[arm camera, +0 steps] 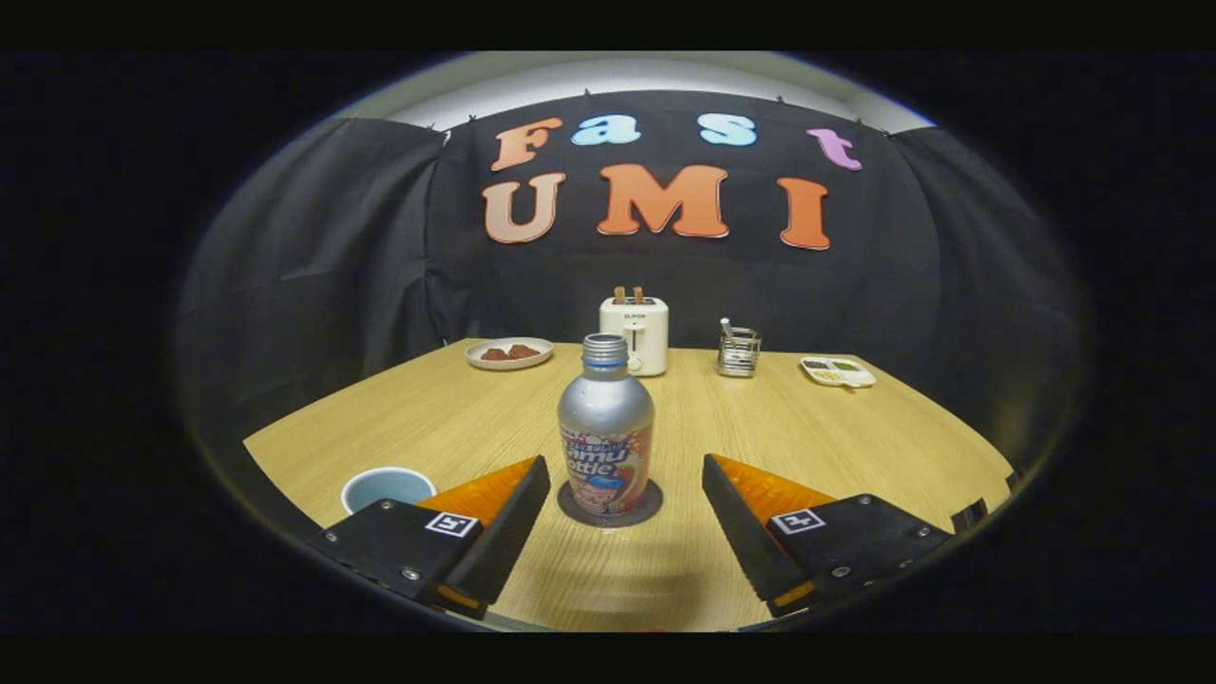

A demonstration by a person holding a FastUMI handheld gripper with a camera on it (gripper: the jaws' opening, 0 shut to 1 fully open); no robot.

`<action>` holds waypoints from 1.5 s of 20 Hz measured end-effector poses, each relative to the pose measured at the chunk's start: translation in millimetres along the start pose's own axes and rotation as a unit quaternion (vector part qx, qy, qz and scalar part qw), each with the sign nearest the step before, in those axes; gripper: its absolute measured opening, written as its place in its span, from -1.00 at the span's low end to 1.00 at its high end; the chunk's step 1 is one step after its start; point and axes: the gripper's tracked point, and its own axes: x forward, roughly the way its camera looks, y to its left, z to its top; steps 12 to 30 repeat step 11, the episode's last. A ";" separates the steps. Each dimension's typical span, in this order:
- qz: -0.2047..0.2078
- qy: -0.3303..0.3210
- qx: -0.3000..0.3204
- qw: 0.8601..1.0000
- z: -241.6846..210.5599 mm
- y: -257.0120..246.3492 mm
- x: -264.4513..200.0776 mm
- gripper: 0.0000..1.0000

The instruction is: Take the bottle from table, then pour the juice into the cup, finally place the bottle on the coaster

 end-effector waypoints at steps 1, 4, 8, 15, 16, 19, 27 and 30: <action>-0.001 -0.007 0.000 1.000 3.8 -3.8 -8.3 0.92; -0.014 -0.025 0.001 1.000 8.9 -20.2 -28.1 0.92; -0.031 -0.033 0.009 0.999 5.7 -33.3 -43.1 0.92; -0.041 -0.029 0.004 0.999 2.3 -38.9 -42.4 0.92; -0.041 -0.029 0.004 0.999 2.3 -38.9 -42.4 0.92; -0.041 -0.029 0.004 0.999 2.3 -38.9 -42.4 0.92; -0.041 -0.029 0.004 0.999 2.3 -38.9 -42.4 0.92; -0.041 -0.029 0.004 0.999 2.3 -38.9 -42.4 0.92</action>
